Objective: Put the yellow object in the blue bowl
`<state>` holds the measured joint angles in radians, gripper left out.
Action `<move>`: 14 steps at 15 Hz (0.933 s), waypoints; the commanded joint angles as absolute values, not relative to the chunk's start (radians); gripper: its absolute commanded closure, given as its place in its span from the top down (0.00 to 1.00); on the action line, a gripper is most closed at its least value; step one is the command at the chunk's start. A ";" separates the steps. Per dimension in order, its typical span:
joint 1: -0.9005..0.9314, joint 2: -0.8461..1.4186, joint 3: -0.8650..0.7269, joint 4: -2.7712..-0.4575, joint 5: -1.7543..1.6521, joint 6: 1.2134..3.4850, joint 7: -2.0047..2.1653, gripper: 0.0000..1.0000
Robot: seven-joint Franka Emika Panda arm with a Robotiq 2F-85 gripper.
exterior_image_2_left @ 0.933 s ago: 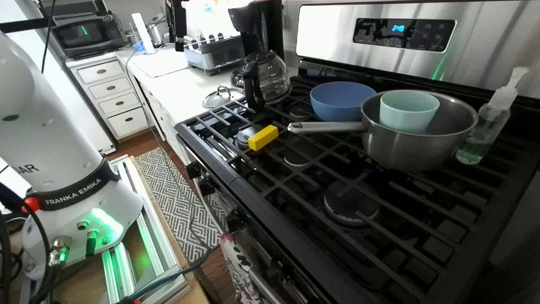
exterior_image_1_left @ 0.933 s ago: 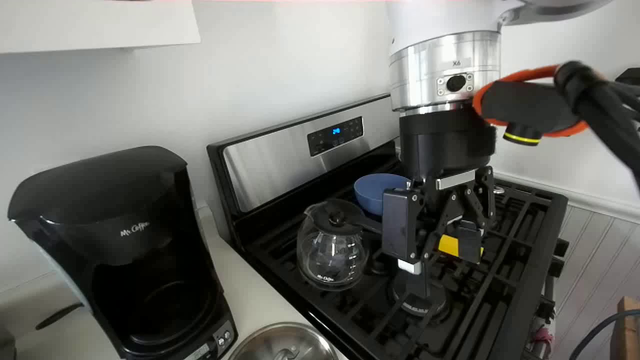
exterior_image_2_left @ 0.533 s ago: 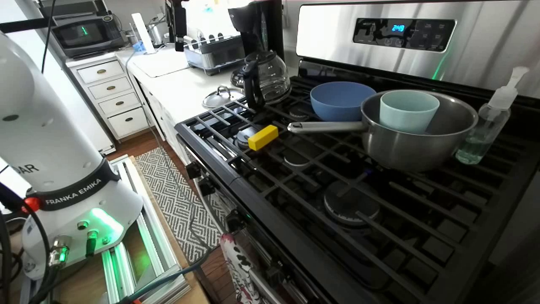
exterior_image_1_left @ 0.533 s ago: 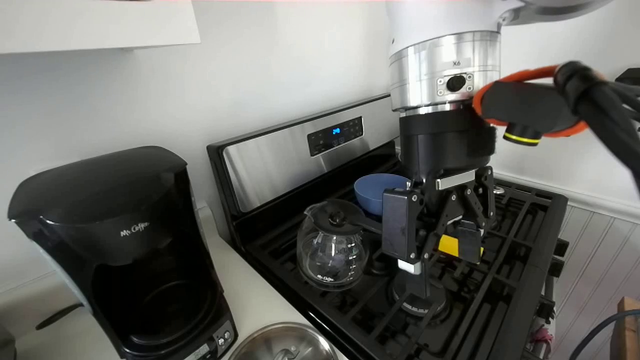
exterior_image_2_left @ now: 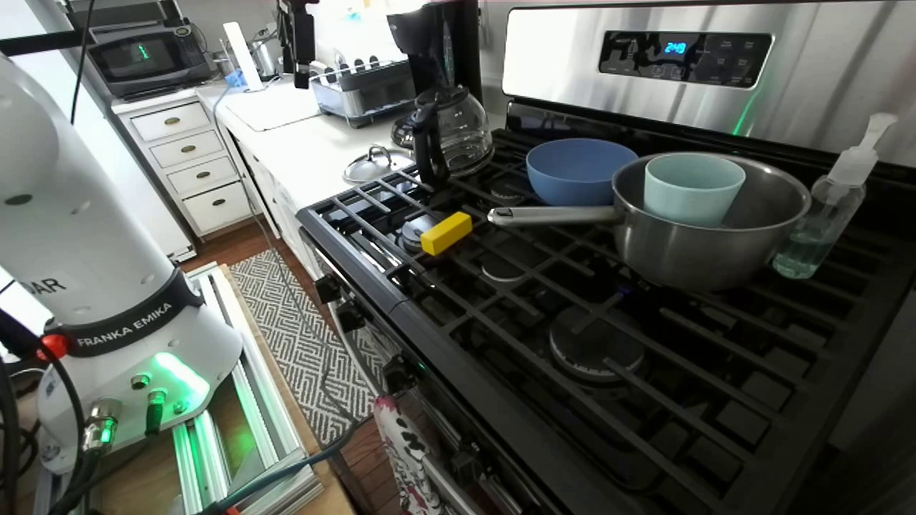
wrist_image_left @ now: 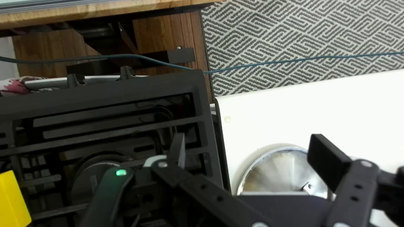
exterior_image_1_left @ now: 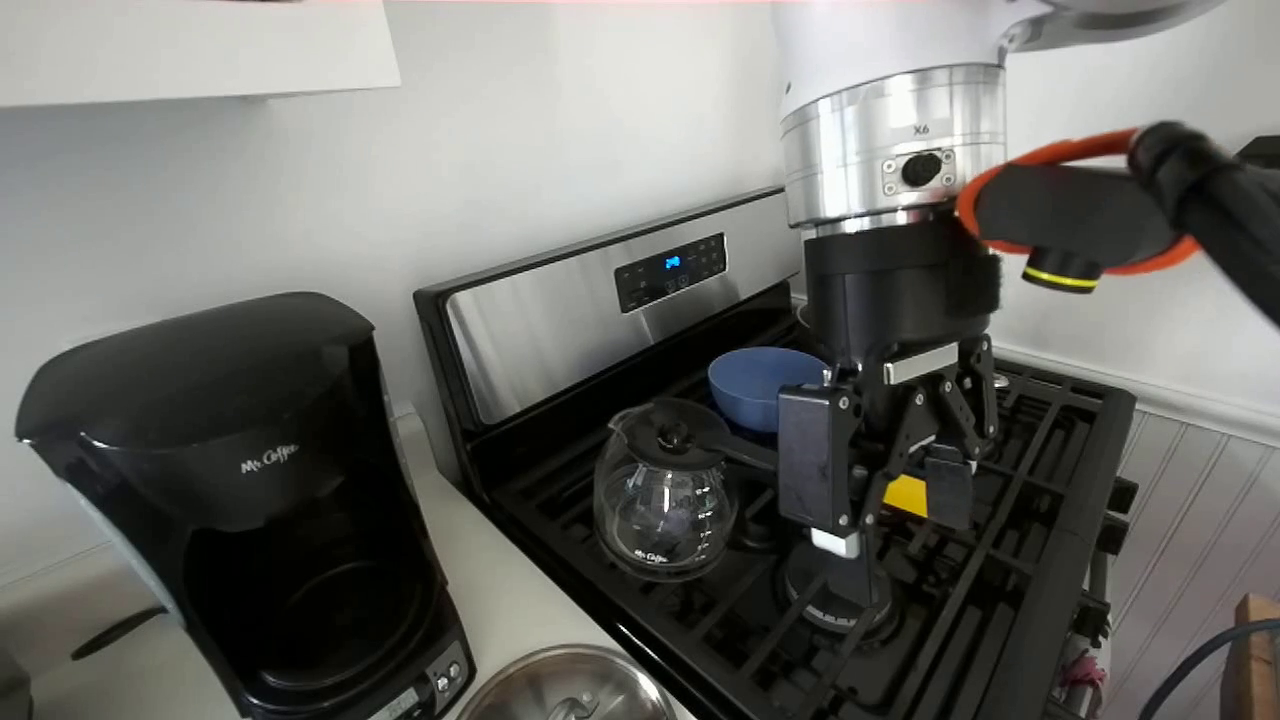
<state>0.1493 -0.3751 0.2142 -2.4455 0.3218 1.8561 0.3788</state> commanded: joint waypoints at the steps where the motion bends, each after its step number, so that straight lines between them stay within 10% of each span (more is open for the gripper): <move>1: 0.155 -0.417 0.189 -2.465 0.292 1.742 0.275 1.00; 14: 0.022 -0.444 0.070 -2.519 0.162 1.765 0.170 1.00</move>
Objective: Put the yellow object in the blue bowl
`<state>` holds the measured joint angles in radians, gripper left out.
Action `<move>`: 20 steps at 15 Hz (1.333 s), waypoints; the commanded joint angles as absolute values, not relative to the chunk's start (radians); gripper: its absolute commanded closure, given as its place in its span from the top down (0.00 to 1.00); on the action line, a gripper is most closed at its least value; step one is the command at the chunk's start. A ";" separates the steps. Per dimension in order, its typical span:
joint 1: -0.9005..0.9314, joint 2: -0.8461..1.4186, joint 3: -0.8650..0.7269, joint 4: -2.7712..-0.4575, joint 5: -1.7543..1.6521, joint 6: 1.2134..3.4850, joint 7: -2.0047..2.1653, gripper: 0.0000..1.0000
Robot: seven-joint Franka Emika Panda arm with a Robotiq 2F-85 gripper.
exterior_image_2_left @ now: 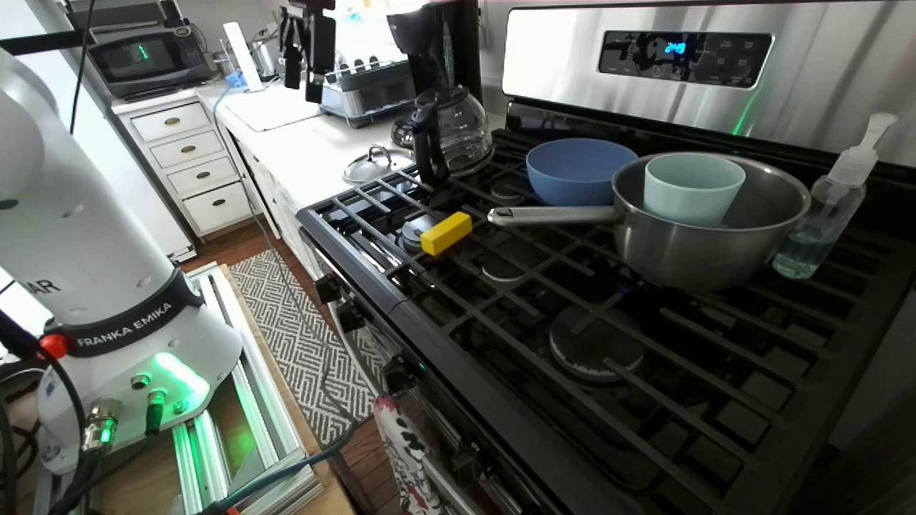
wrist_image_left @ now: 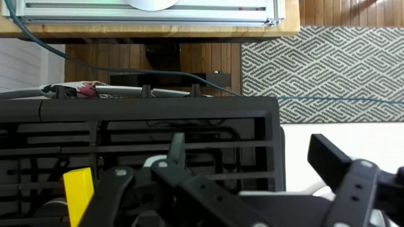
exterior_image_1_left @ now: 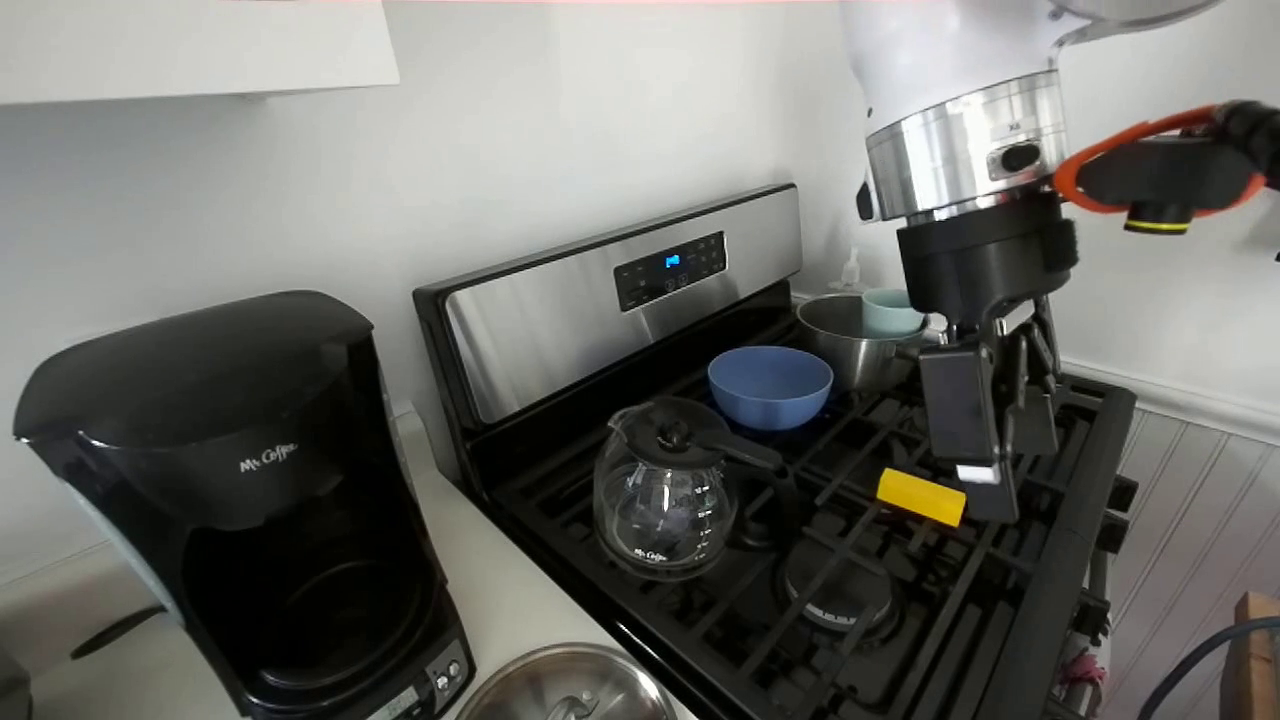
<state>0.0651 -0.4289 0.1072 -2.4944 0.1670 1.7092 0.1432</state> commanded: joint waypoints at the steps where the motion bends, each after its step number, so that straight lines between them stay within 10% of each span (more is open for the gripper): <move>1: 0.003 -0.441 0.055 -2.524 0.162 1.783 0.180 1.00; 20: -0.087 -0.305 -0.117 -2.568 -0.064 1.799 -0.200 1.00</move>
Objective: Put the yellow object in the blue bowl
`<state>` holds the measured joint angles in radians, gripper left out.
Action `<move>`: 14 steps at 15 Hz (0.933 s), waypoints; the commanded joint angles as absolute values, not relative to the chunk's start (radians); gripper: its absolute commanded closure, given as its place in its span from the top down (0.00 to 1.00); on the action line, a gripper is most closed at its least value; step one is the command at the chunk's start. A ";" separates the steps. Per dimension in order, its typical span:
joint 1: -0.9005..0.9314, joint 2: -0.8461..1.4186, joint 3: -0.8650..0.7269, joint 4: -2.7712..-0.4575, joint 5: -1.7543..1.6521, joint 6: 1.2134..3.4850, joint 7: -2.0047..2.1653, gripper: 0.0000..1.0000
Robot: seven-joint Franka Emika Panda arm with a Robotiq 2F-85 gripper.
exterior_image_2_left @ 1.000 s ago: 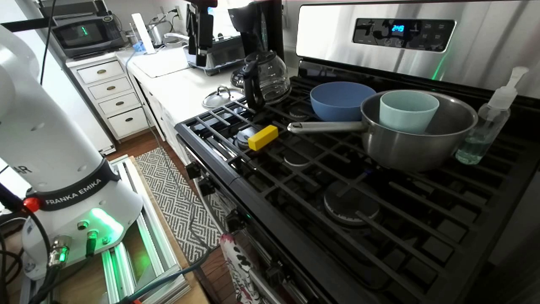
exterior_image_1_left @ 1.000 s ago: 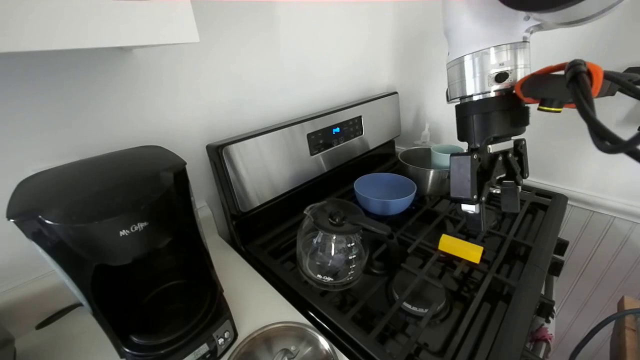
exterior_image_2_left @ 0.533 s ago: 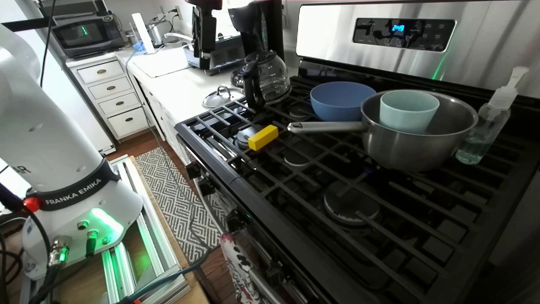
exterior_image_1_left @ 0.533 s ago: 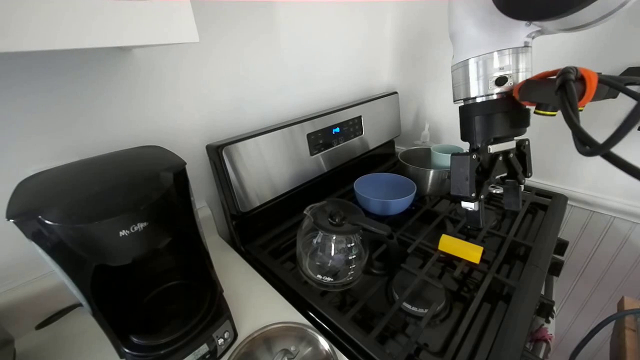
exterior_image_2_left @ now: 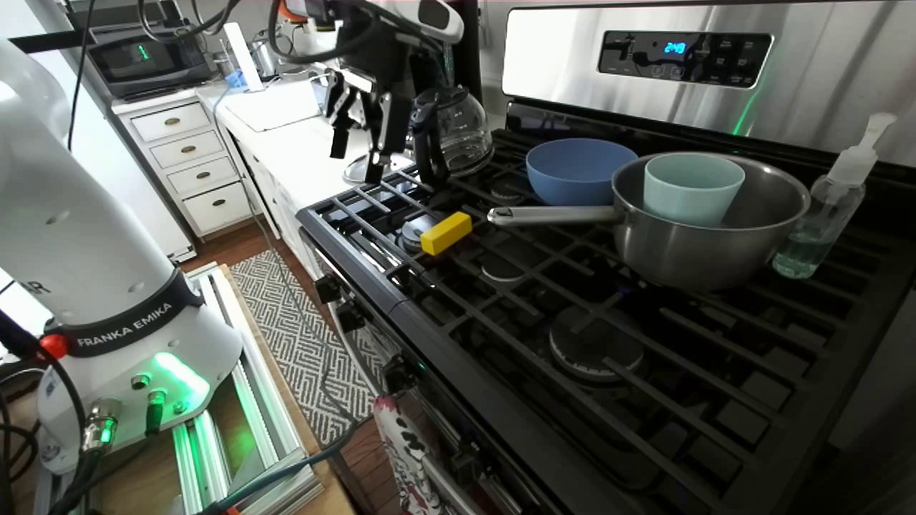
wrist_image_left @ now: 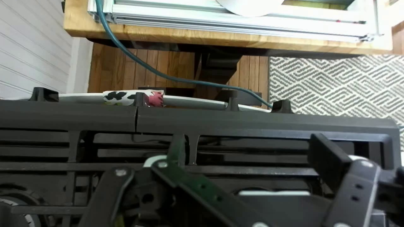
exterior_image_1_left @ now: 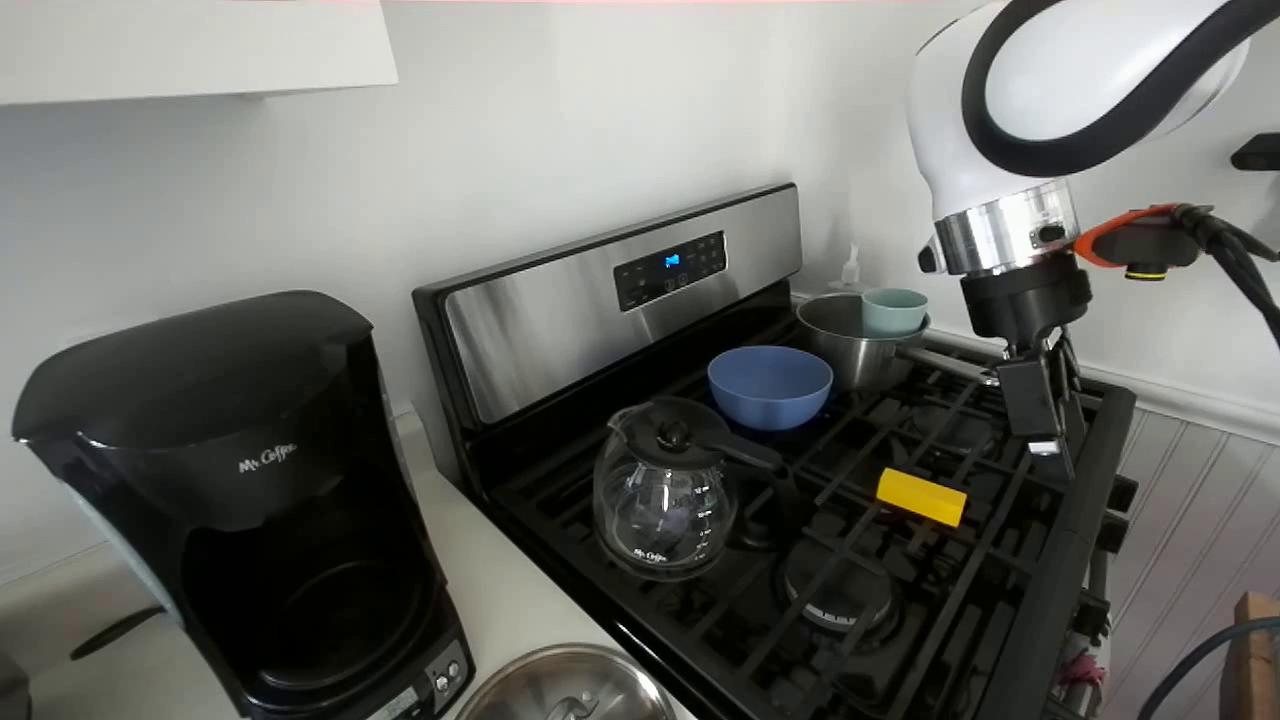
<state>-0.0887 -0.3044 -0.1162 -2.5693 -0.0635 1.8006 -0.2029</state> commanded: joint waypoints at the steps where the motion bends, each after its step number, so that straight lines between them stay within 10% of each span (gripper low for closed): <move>1: -0.089 -0.285 -0.130 -2.565 -0.063 1.799 -0.235 1.00; 14: -0.107 -0.186 -0.138 -2.667 -0.225 2.209 -0.274 1.00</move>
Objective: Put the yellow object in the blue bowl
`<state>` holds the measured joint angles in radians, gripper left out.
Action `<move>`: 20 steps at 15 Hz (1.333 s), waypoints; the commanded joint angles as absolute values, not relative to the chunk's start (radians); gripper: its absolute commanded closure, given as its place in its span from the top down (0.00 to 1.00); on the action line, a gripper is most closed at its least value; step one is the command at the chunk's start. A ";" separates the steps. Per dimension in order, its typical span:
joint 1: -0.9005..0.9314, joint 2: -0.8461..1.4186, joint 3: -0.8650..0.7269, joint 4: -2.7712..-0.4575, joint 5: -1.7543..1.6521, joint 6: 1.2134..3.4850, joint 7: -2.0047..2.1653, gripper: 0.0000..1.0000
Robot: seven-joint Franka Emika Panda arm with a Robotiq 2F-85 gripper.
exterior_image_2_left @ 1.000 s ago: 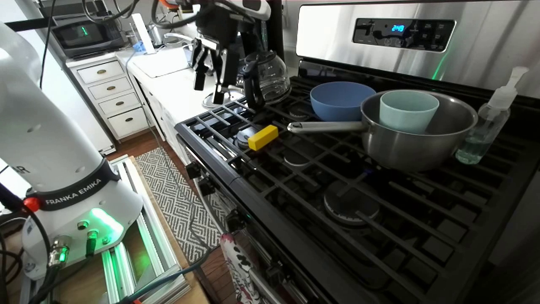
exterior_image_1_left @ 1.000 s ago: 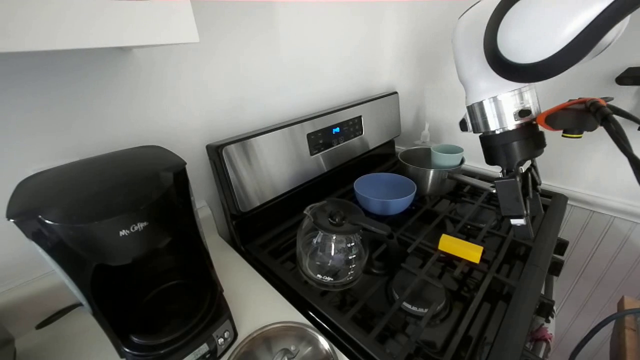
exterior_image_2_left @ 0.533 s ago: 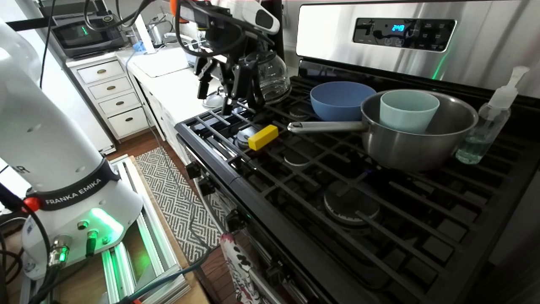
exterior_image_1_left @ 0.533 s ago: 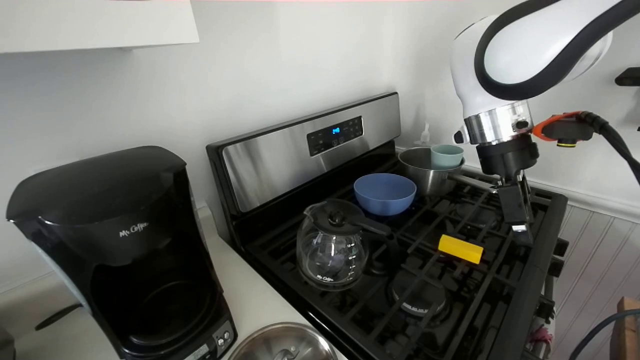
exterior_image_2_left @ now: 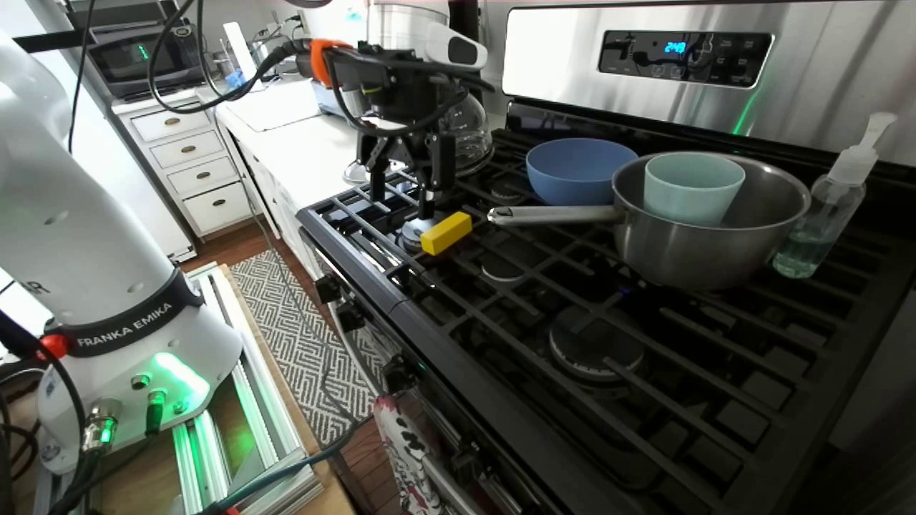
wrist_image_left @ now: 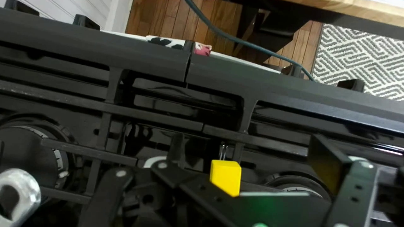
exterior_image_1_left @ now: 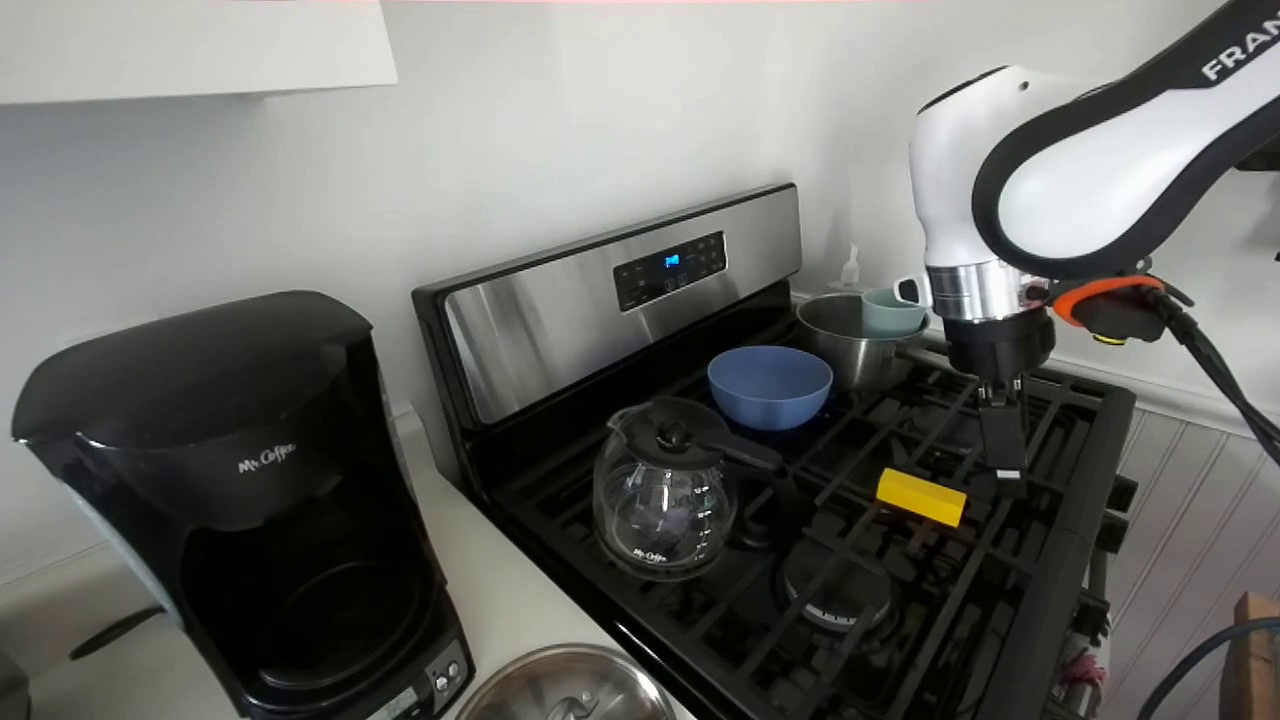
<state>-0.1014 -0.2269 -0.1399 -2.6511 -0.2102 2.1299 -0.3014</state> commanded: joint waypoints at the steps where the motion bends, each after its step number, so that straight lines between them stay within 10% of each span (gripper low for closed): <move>1: -0.112 -0.179 -0.137 -2.670 -0.221 2.242 -0.240 1.00; 11: -0.118 -0.076 -0.142 -2.664 -0.120 2.415 -0.125 0.99; 20: -0.121 -0.023 -0.141 -2.642 -0.087 2.437 -0.165 0.79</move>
<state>-0.1138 -0.0428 -0.1404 -2.6615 -0.1155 2.4380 -0.1246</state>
